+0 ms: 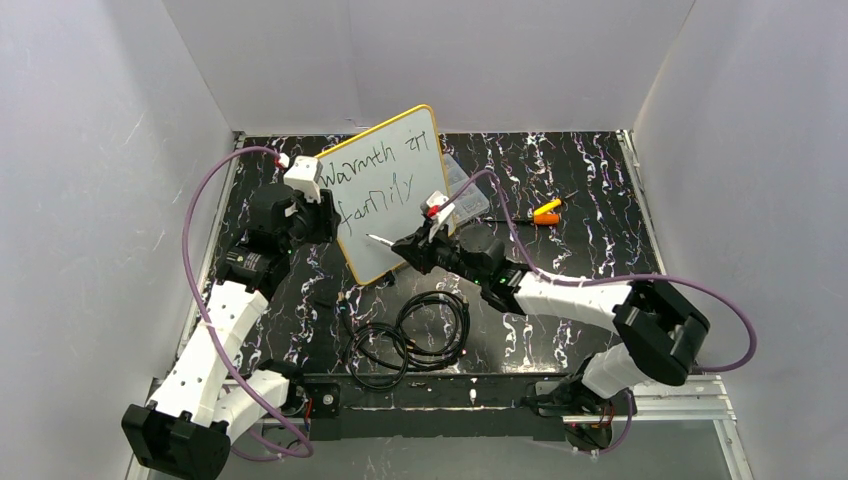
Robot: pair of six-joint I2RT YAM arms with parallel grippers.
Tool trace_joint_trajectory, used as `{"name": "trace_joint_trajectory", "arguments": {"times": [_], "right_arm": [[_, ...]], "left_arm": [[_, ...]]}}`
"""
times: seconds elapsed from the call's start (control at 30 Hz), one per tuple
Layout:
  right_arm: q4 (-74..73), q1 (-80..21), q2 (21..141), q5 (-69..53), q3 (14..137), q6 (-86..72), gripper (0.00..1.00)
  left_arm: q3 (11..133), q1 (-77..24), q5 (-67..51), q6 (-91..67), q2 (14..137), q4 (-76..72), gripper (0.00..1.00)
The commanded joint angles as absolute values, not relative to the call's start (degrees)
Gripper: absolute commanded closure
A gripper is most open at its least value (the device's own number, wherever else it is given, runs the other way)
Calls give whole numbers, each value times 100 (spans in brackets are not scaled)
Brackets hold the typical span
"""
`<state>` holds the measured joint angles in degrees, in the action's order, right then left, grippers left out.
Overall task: Write a sentence on the whiteboard
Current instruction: Hold the whiteboard on the whiteboard stand.
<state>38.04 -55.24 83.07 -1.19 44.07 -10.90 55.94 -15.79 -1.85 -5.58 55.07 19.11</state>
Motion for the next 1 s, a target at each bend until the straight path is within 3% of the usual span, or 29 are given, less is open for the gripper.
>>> {"name": "trace_joint_trajectory", "arguments": {"times": [0.0,0.97], "right_arm": [[4285,-5520,8574,-371,4825,-1011,99],[4406,-5510,9196,-140,4733,-897,99]], "left_arm": [[5489,-1535,163,-338,5379,1839,62],[5308,-1529,-169,-265,5391,1582,82]]}}
